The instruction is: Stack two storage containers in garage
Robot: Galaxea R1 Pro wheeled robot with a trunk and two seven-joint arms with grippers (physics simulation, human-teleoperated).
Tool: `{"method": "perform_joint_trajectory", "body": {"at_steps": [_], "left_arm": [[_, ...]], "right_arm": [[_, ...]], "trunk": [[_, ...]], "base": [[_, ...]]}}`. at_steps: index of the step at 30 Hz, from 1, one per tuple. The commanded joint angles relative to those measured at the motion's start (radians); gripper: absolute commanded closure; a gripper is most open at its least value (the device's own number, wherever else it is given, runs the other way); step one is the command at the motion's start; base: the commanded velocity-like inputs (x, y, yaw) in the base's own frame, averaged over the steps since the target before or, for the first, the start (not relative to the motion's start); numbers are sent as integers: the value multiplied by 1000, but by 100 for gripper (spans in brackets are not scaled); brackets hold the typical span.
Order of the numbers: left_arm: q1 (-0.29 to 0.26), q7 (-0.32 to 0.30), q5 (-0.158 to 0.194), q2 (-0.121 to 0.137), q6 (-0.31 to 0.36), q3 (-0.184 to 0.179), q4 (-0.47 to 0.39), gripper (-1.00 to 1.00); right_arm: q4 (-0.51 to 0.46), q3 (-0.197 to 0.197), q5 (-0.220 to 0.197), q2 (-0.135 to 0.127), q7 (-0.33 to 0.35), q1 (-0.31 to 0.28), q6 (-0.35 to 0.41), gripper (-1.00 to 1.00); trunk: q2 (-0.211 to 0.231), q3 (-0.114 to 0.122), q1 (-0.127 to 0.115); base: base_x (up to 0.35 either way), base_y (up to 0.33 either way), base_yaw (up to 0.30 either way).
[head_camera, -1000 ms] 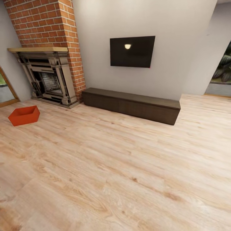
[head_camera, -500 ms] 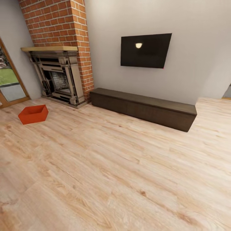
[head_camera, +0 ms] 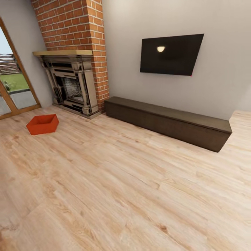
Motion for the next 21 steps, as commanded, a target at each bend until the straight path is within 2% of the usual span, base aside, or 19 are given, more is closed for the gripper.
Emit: {"method": "perform_joint_trajectory", "body": {"at_steps": [1,21], "left_arm": [[-1,-2,6,0,-3,-5,1,-100],[-1,-2,6,0,-3,-5,1,-100]], "right_arm": [[3,8,-8,1,-2,-1,-5,-100],[3,8,-8,1,-2,-1,-6,-100]], "trunk": [[0,-1,0],[0,-1,0]], "base": [[324,0,264],[324,0,267]]}}
